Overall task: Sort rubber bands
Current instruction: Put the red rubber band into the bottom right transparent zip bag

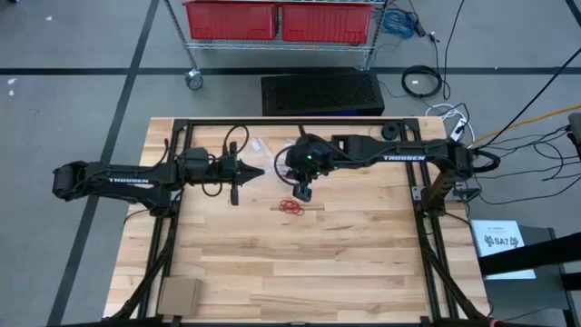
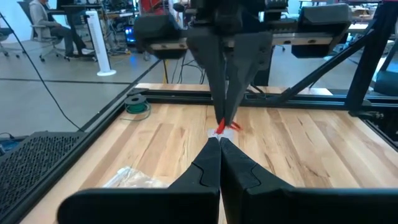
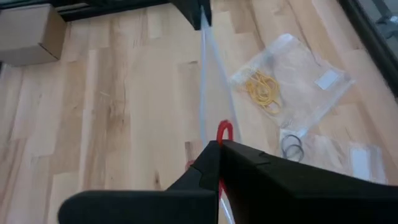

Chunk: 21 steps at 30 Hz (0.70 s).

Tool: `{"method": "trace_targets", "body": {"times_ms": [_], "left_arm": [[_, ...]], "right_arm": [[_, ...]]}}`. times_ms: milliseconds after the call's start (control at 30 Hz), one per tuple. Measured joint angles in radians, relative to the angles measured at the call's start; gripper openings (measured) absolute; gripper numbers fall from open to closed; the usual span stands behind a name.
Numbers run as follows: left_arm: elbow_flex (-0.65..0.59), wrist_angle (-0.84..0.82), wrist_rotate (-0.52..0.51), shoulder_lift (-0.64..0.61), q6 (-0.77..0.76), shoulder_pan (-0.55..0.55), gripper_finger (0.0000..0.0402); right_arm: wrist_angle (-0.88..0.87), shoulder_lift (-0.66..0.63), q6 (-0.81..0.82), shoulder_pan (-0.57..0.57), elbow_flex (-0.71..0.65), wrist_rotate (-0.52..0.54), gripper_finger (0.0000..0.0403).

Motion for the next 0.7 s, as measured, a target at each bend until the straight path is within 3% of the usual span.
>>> {"method": "trace_targets", "body": {"times_ms": [700], "left_arm": [[0.0, 0.085, 0.03, 0.076, -0.022, -0.002, 0.0]], "right_arm": [[0.083, 0.067, -0.017, -0.033, 0.0, -0.102, 0.0002]]}}
